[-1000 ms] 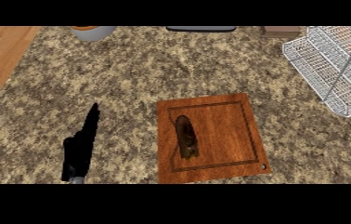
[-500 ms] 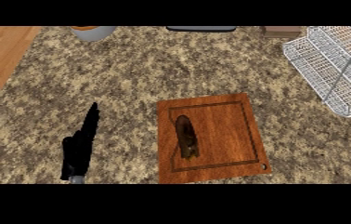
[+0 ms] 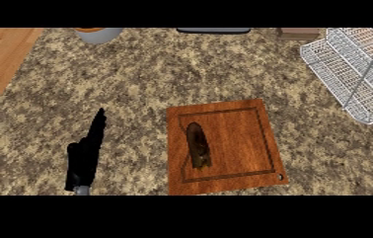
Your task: Pick the lemon from the cutting board and place it in the tiered basket
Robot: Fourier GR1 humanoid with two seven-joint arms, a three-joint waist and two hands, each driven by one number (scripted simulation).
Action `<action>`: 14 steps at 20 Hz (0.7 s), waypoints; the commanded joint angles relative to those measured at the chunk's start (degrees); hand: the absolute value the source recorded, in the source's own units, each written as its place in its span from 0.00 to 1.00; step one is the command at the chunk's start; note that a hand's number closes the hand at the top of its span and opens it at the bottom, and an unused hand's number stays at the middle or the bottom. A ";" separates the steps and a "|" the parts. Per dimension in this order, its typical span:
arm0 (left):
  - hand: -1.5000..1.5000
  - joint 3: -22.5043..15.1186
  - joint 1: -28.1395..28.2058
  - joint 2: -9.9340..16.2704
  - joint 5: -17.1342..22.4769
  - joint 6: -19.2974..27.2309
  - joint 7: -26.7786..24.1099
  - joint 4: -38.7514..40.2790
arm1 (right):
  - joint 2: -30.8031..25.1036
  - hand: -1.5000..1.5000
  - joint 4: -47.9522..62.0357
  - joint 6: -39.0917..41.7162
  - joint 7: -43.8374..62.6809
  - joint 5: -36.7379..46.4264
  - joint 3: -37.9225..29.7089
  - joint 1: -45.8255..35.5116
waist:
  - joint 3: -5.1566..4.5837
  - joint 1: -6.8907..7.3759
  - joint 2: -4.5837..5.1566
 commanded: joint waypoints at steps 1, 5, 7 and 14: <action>0.50 1.16 1.34 0.42 0.52 -0.98 -3.16 3.67 | 0.80 0.00 4.26 -3.78 -7.84 -6.73 -6.62 -0.38 | -0.10 0.14 0.55; 0.50 0.89 -0.85 -0.96 -0.06 0.27 -1.41 3.71 | 3.65 0.00 4.29 -9.14 -11.49 -9.89 -9.62 -2.72 | -0.11 0.06 0.51; 0.50 0.42 -0.54 -0.08 0.09 -0.48 1.81 0.75 | 4.09 0.00 2.48 -11.07 -14.21 -12.47 -12.03 -2.06 | -0.09 -0.31 0.21; 0.50 0.63 0.07 -1.20 -0.50 0.62 0.22 2.07 | -0.64 0.00 -1.93 -22.69 -14.51 -9.99 -13.97 -0.82 | -0.26 -1.55 -0.13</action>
